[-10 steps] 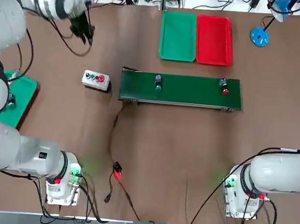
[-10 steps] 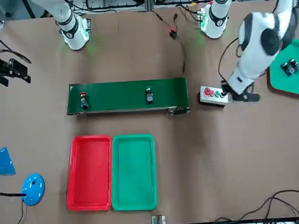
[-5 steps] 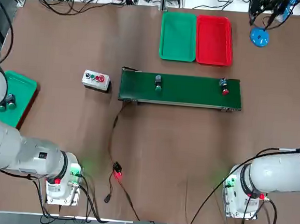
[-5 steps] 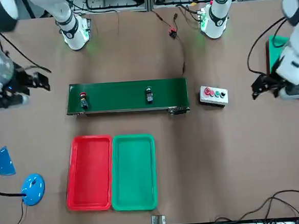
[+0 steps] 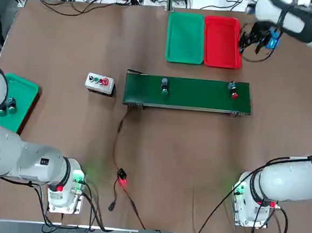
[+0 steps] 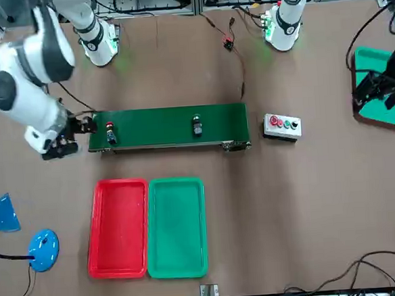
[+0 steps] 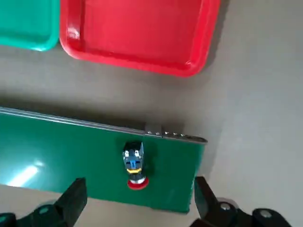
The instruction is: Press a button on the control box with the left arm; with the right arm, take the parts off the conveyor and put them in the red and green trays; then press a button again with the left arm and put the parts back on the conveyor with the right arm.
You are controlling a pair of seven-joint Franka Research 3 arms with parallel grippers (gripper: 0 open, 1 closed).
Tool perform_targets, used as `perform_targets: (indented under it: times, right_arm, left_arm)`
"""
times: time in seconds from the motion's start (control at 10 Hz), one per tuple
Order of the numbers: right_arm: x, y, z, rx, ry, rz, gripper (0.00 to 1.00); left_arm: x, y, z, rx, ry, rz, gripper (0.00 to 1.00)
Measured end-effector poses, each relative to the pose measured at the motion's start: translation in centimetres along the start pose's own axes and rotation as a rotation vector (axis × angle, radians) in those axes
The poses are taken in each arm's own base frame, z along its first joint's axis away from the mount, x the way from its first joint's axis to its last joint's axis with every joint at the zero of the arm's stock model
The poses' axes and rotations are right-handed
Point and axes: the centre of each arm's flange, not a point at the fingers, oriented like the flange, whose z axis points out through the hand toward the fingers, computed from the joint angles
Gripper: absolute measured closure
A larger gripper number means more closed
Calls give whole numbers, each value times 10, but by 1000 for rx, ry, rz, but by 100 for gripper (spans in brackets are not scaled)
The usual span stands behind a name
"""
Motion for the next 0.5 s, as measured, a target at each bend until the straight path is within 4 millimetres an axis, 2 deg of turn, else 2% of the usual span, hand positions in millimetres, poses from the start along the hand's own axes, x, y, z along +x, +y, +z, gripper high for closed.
perform_targets:
  times: [0.2, 0.4, 0.5]
  right_arm:
    - [-15, -12, 50, -6, 16, -25, 0]
    - [-29, -11, 85, -8, 58, -25, 0]
    - [-34, -10, 95, -8, 60, -25, 0]
  left_arm:
    - [1, -13, 1, -35, -2, -14, 0]
    - [3, -13, 6, -30, -25, -1, 0]
    - [3, -11, 10, -18, -45, 21, 0]
